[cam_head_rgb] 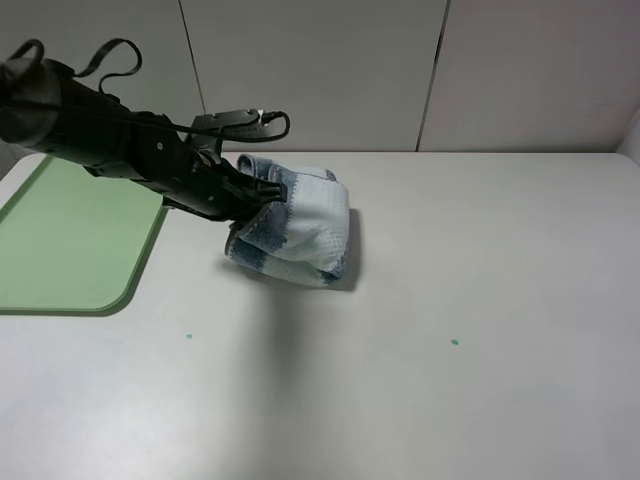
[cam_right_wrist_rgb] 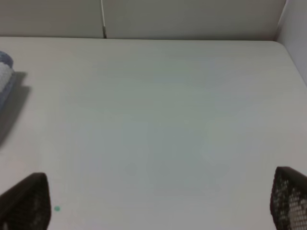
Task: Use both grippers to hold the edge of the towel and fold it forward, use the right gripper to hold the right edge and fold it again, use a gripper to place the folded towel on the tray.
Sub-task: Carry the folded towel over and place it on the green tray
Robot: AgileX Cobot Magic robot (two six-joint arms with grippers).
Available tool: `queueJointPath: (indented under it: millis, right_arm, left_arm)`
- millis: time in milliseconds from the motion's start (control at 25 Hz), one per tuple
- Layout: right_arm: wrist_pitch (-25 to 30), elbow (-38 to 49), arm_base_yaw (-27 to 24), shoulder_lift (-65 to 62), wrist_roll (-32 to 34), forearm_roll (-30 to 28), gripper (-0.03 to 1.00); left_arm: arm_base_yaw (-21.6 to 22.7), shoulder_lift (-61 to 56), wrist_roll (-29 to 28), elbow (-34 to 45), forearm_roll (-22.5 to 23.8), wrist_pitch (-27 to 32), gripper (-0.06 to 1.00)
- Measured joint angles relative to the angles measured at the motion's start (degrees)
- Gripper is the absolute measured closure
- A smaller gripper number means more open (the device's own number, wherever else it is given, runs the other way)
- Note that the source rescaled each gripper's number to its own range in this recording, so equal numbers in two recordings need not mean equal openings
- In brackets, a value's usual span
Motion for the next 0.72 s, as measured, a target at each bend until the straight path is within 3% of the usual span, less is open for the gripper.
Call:
queueJointPath:
  millis: [480, 720]
  right_arm:
    - [0.0, 0.0, 0.0, 0.0, 0.0, 0.0, -0.03]
    - [0.0, 0.0, 0.0, 0.0, 0.0, 0.0, -0.03]
  left_arm:
    - [5.2, -5.9, 0.1, 0.6, 8.4, 6.9, 0.91]
    - [9.6, -10.5, 0.3, 4.5, 11.2, 7.4, 0.91]
